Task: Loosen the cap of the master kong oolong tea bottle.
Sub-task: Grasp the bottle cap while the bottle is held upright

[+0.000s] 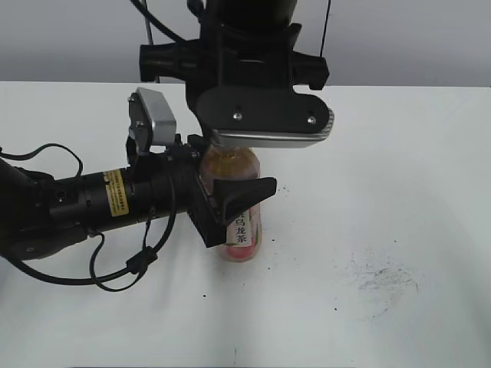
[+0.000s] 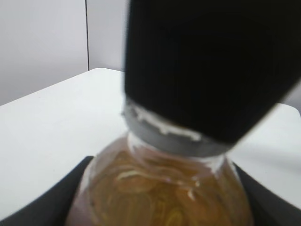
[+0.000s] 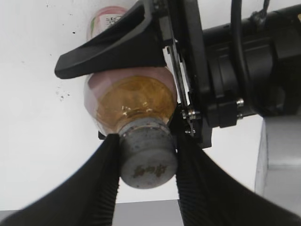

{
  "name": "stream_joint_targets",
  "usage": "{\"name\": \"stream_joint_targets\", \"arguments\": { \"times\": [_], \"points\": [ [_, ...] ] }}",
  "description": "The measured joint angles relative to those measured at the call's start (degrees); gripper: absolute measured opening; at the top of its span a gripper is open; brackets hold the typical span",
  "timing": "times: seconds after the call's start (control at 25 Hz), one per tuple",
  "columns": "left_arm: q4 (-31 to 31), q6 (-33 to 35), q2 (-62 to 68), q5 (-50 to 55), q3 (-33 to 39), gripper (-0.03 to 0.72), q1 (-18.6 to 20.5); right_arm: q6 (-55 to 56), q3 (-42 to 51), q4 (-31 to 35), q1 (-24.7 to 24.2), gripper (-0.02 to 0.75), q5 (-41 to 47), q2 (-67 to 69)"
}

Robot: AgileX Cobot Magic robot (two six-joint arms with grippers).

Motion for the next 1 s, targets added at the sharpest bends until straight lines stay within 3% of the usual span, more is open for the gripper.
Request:
{"name": "stream_joint_targets", "arguments": {
  "times": [0.24, 0.68, 0.84, 1.0],
  "points": [
    [0.0, 0.0, 0.0, 0.0, 0.0, 0.445, 0.0, 4.3, 0.0, 0.2, 0.0, 0.288, 0.0, 0.0],
    [-0.1, 0.0, 0.0, 0.0, 0.0, 0.445, 0.0, 27.2, 0.0, 1.2, 0.0, 0.503, 0.0, 0.0],
    [-0.1, 0.0, 0.0, -0.1, 0.0, 0.445, 0.0, 40.2, 0.0, 0.5, 0.0, 0.541, 0.0, 0.0],
    [-0.1, 0.0, 0.0, -0.1, 0.0, 0.445, 0.0, 61.8, 0.0, -3.0, 0.0, 0.545, 0.1, 0.0]
  ]
}}
